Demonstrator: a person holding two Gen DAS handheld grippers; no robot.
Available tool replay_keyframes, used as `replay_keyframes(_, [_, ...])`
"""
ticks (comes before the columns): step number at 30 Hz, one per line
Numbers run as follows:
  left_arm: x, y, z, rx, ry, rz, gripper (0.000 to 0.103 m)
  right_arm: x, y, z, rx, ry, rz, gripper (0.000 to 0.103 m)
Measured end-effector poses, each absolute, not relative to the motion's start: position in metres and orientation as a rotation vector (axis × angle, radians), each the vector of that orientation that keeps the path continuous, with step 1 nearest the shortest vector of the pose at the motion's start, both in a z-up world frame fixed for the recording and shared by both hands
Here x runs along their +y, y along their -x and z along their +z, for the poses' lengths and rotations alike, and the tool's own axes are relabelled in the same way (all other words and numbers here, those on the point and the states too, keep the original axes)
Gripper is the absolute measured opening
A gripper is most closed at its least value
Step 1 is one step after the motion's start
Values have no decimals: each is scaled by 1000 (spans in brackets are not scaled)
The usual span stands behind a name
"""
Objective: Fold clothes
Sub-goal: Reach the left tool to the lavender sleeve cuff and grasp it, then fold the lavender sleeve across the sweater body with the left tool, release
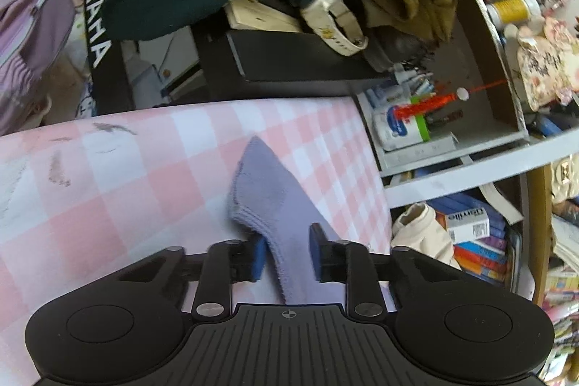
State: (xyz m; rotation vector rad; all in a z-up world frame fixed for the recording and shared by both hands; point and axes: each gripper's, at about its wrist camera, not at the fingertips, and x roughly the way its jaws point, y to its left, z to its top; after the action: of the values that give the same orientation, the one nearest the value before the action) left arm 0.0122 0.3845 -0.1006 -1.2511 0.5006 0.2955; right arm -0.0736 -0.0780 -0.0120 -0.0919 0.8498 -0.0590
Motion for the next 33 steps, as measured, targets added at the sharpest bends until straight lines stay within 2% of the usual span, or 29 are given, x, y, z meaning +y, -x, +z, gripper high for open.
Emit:
replay_keyframes(2, [387,-11,-104,501,1274,307,5,-79,73,-12,850,101,-58,103])
replay_keyframes(10, [385,-19,-101,482,1219,334,3,-105,66,-13,852,87,-74,103])
replay_keyframes(15, [368,-35,-73,437,1123,310,3,-137,55,-13,856,53,-67,103])
replay_keyframes(25, [248,-86,13,342,979,67,3,-197,12,-17,912,103,150,103])
replay_keyframes(33, [134,-127,49,351,900,-52,3,-232,-9,-15,941,120,349,103])
